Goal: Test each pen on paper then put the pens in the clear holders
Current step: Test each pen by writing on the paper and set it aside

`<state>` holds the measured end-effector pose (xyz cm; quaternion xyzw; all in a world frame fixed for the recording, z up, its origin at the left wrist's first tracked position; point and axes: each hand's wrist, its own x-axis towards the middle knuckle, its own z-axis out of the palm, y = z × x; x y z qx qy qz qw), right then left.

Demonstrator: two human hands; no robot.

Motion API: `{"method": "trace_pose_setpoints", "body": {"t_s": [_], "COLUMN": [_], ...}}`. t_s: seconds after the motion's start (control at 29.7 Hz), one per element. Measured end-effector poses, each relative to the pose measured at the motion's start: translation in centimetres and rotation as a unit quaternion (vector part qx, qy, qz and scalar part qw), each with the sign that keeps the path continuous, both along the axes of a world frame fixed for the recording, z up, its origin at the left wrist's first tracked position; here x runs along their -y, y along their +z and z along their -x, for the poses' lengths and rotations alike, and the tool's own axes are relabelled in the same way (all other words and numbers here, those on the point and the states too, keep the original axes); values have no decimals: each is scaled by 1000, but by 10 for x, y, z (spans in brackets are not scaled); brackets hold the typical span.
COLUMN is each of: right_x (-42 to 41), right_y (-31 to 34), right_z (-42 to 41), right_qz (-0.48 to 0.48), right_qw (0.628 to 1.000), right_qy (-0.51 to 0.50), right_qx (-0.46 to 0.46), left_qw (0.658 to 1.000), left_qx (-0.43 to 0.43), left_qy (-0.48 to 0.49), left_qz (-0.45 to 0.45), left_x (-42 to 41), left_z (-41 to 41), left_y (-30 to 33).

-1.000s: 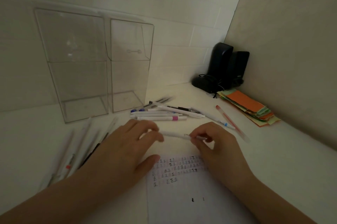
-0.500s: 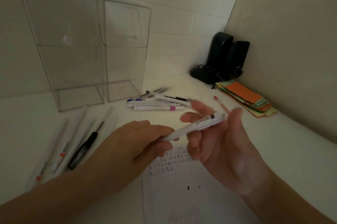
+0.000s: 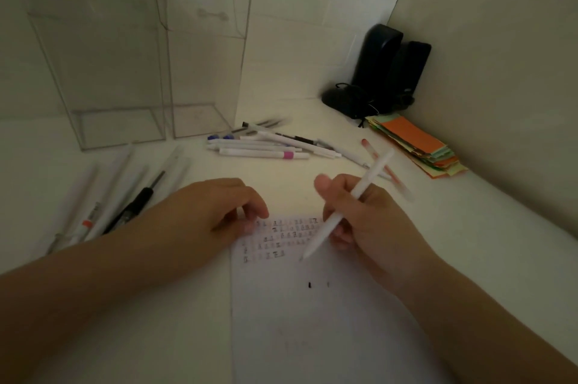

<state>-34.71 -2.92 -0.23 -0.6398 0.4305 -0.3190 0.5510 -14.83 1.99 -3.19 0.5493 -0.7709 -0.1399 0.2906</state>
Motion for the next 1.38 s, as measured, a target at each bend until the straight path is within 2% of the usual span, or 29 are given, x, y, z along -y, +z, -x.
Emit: {"method": "trace_pose_setpoints", "body": {"t_s": [0.07, 0.13, 0.27, 0.34, 0.61, 1.38], "right_x": [-1, -3, -9, -7, -4, -4], "right_y": [2, 4, -5, -12, -24, -28], "right_z": [-1, -1, -6, -7, -13, -11], "right_qz": [-45, -54, 71, 123, 190, 213], "right_qw": [998, 996, 994, 990, 980, 973], "right_qy": [3, 31, 65, 53, 10, 36], "right_qx": [49, 60, -43, -42, -66, -79], "left_qw": [1000, 1000, 1000, 1000, 999, 999], "left_qx": [15, 16, 9, 11, -3, -2], "left_qy": [-12, -15, -17, -18, -19, -19], "left_qz": [3, -4, -8, -12, -36, -37], "left_x": [1, 2, 2, 2, 4, 3], "left_z": [-1, -2, -3, -3, -3, -2], "left_y": [0, 0, -1, -1, -1, -1]}}
